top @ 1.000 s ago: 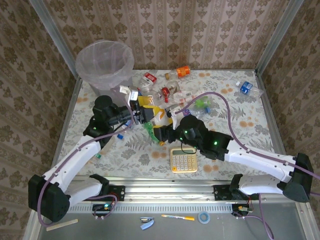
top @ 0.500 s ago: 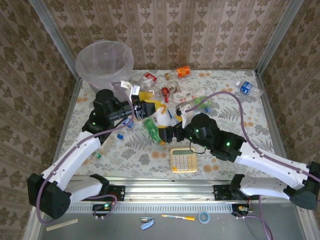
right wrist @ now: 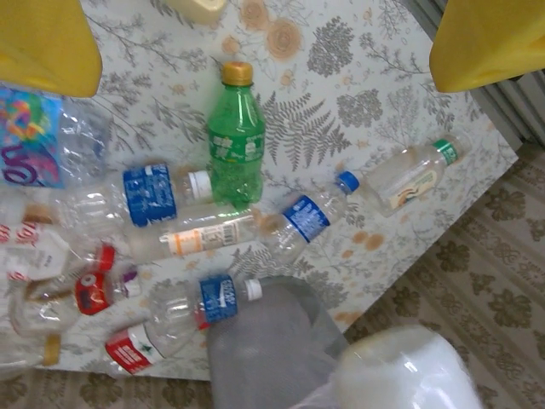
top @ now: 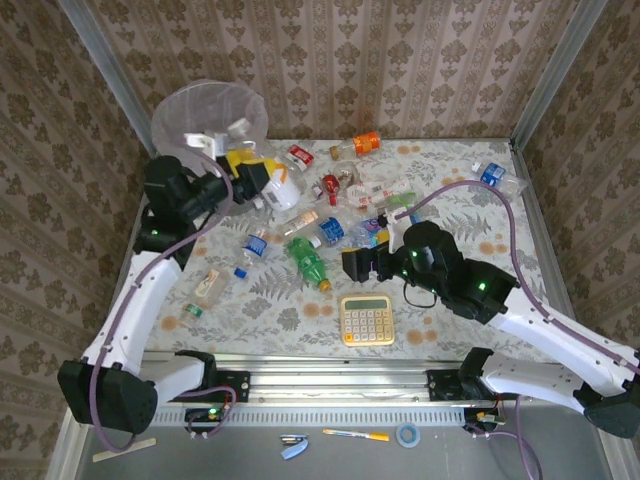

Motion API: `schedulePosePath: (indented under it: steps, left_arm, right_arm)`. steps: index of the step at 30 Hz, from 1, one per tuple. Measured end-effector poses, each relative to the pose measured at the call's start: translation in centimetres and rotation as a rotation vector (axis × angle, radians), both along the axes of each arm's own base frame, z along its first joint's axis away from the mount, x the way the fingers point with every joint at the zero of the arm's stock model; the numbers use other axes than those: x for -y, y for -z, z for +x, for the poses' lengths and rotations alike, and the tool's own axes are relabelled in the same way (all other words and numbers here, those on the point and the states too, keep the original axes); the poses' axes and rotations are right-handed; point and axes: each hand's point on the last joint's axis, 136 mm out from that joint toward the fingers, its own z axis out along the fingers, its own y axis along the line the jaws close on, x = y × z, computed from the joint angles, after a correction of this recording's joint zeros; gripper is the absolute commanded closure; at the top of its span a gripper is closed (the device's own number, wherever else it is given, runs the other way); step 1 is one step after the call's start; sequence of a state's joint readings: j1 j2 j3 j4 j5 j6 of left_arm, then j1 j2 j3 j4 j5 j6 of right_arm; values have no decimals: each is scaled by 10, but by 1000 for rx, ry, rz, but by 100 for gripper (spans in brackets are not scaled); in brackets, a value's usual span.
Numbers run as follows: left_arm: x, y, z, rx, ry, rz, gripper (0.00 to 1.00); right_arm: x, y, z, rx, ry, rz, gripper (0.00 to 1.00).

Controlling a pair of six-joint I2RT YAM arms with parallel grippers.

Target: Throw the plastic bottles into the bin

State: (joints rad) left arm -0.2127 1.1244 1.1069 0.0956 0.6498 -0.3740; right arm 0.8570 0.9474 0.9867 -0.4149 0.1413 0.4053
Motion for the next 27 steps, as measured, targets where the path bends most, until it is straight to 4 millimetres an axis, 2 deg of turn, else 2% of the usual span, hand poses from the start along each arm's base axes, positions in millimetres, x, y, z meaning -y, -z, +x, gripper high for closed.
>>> schedulePosePath:
  steps: [7, 17, 20, 23, 25, 27]
  left_arm:
    - [-32, -37, 25, 64, -113, -11, 47]
    - [-59, -46, 66, 59, -219, 1, 46]
    - [-68, -55, 81, 76, -257, 17, 44]
    - [-82, -65, 103, 102, -317, 53, 25]
    - [-97, -70, 123, 112, -388, 94, 1]
    - [-112, -67, 143, 99, -459, 135, 0]
  right_arm:
    - [10, 2, -3, -27, 20, 6, 0]
    - [15, 7, -2, -55, 40, 2, 0]
    - [16, 7, -1, -58, 44, 3, 0]
    - [17, 8, 0, -59, 50, 1, 0]
    - [18, 8, 1, -59, 54, 2, 0]
    - [19, 8, 1, -59, 57, 2, 0]
